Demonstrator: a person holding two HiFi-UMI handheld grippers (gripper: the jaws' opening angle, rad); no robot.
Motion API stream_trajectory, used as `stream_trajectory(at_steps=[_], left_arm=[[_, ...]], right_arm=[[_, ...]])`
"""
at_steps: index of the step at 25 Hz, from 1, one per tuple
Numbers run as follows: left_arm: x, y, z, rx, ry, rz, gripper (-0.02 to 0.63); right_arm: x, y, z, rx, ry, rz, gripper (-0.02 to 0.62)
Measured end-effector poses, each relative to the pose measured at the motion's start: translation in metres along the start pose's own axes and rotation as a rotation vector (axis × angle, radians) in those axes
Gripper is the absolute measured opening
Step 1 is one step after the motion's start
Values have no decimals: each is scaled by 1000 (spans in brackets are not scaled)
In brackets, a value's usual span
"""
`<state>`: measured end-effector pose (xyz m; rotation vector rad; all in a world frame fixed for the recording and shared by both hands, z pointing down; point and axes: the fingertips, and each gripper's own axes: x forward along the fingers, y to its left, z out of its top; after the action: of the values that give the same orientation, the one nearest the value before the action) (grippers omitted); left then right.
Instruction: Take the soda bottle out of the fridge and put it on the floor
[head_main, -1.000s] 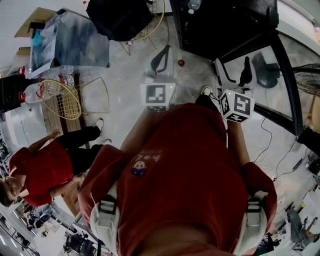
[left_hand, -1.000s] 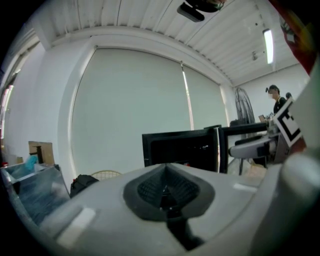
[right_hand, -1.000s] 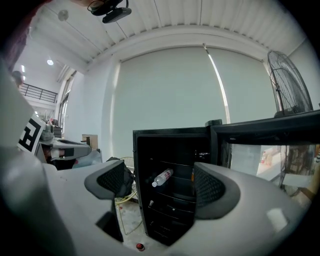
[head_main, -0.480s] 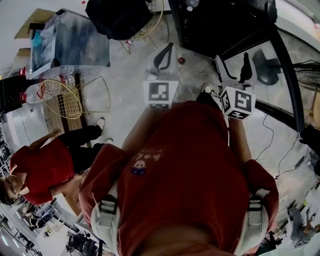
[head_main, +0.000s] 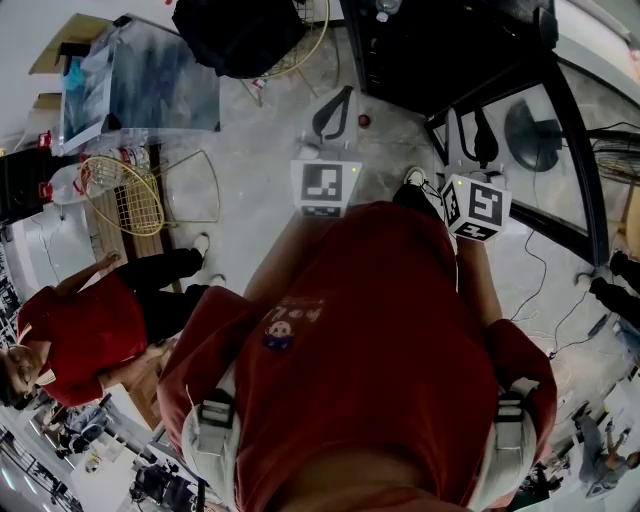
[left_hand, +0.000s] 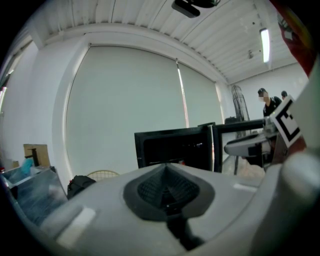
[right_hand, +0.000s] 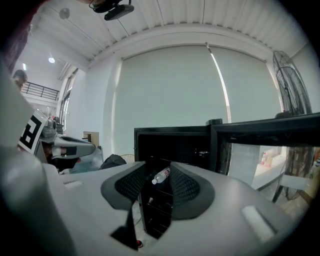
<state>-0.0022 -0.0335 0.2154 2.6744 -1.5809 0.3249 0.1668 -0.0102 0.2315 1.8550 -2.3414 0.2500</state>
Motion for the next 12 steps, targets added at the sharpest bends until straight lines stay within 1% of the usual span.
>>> stream_trajectory(at_steps=[5,6,12], left_arm=[[2,-1,0,16,-1,-13,0],[3,0,1,20,-4,-16,-1],[4,-2,2,18,-5,-16,0]], right_arm=[[0,-2,1,17,-11,-4,14],[0,-1,2,20,-12,-1,2],[0,0,3,8,-10,6,2]])
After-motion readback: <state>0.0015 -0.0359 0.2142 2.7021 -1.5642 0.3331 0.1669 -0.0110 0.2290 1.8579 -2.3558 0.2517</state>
